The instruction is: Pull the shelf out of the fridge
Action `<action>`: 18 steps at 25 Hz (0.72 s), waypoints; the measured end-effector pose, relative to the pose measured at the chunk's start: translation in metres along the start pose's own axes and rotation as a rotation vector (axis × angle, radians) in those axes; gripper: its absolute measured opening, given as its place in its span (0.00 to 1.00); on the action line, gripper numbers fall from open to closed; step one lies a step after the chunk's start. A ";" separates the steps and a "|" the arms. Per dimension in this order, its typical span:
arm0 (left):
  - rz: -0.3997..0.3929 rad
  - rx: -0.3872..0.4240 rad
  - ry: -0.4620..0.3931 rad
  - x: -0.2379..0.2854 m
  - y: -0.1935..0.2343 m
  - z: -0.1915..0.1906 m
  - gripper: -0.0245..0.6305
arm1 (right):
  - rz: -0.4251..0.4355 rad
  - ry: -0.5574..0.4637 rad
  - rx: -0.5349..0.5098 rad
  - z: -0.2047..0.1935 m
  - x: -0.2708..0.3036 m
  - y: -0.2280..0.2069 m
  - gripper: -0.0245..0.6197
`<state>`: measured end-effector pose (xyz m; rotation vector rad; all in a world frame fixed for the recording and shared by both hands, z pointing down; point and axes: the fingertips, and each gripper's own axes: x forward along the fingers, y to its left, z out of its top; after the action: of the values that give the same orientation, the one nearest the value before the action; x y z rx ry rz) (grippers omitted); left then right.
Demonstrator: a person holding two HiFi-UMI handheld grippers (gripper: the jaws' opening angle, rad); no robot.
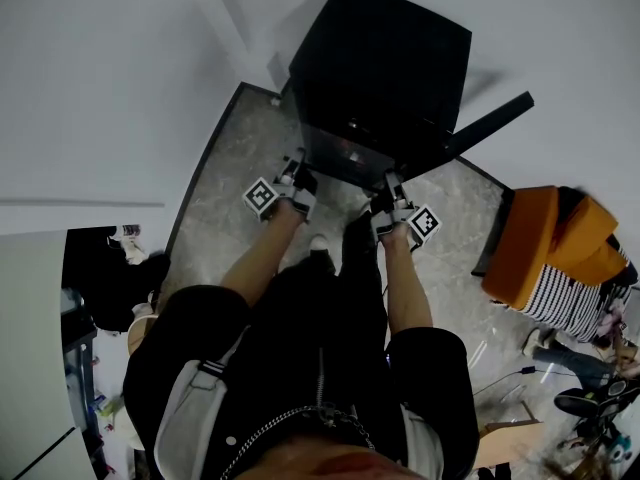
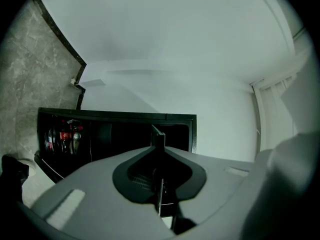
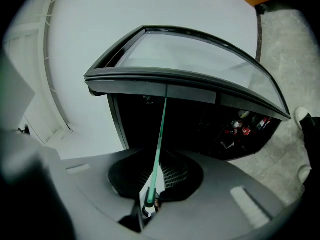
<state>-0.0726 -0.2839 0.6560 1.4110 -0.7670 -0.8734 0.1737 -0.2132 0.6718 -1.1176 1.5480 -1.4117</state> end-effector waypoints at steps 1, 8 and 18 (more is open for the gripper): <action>-0.003 0.006 0.004 -0.002 -0.002 0.000 0.07 | 0.005 -0.002 0.000 -0.002 -0.002 0.002 0.08; -0.023 0.025 0.031 -0.015 -0.015 0.000 0.07 | 0.020 -0.018 -0.012 -0.014 -0.015 0.009 0.08; -0.038 0.030 0.028 -0.034 -0.026 -0.005 0.08 | 0.054 -0.001 -0.010 -0.027 -0.028 0.022 0.09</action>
<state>-0.0870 -0.2507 0.6314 1.4652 -0.7368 -0.8728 0.1556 -0.1771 0.6520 -1.0739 1.5754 -1.3685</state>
